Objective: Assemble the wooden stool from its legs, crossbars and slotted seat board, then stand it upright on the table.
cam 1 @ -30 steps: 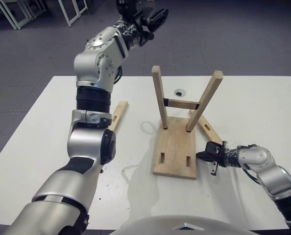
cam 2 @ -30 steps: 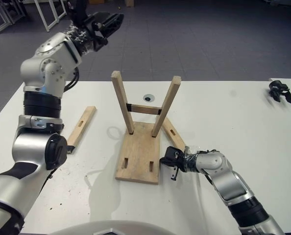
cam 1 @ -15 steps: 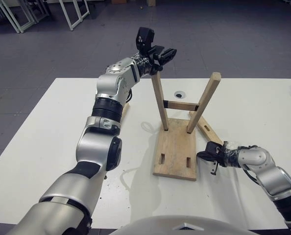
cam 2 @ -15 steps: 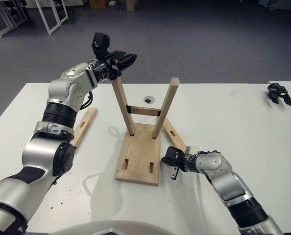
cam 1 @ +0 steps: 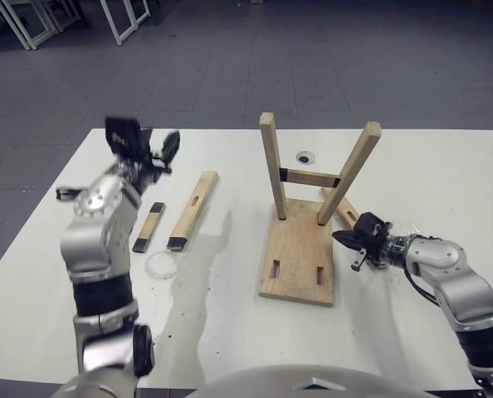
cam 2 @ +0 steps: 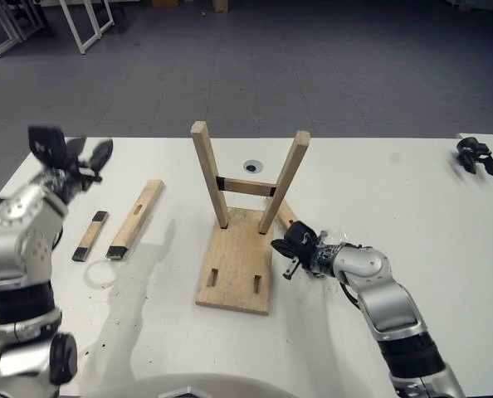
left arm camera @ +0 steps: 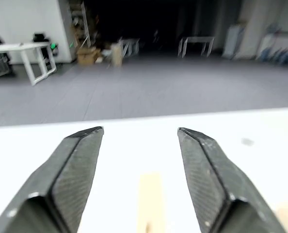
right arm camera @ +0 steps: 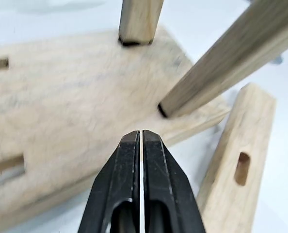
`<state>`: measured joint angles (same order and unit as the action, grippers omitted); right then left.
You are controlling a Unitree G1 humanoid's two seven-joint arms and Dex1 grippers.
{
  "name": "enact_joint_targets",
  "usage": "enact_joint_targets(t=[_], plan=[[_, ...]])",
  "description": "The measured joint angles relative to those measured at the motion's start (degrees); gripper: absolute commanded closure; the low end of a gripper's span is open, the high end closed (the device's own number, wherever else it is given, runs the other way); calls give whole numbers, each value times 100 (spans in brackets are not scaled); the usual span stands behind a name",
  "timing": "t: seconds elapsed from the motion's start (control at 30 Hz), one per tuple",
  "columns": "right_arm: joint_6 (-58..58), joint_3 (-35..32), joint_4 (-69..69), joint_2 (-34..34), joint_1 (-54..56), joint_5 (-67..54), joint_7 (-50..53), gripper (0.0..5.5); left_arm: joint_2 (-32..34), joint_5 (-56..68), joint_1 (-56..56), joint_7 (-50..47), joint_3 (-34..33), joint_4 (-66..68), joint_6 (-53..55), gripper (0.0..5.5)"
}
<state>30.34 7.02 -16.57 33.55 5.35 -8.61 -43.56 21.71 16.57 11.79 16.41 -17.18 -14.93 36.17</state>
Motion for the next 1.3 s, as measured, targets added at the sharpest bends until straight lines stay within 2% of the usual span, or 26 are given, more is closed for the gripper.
enact_joint_targets(t=[0.03, 0.17, 0.33, 0.63, 0.77, 0.83, 0.93, 1.1, 1.17, 1.23, 1.3], plan=[[45, -42, -51, -40, 70, -56, 54, 540, -5, -11, -353, 38, -23, -18, -109, 322], [214, -68, -214, -94, 99, -86, 115, 540, 61, -53, -1259, 285, -258, 179, -648, 322], [314, -64, -317, -89, 74, -174, 114, 540, 355, -39, -2111, 971, -593, 1260, -1466, 322], [377, 25, -318, 6, 79, -181, 75, 540, 721, 55, -2054, 1736, -526, 2620, -1983, 322], [377, 39, -316, 40, 81, -182, 64, 540, 855, 77, -1781, 1827, -470, 2958, -1919, 379], [377, 39, -318, 44, 83, -187, 64, 540, 879, 81, -1722, 1841, -375, 2957, -1855, 413], [570, -3, -416, 45, 91, -369, 54, 540, 934, 61, -1684, 1825, -228, 2831, -1683, 420], [1593, -509, -908, -99, 350, -1457, 0, 467, 914, 43, -1691, 1395, -175, 2581, -1528, 420], [2253, -844, -1110, -419, 625, -2229, 131, 429, 583, 61, -1721, 1120, -330, 2144, -2177, 420], [2875, -1244, -1161, -838, 991, -2968, 471, 423, 308, 88, -1621, 964, -378, 1379, -3031, 420], [3356, -1589, -1115, -1214, 1243, -3502, 877, 423, 172, 52, -1609, 864, -315, 826, -3418, 420]])
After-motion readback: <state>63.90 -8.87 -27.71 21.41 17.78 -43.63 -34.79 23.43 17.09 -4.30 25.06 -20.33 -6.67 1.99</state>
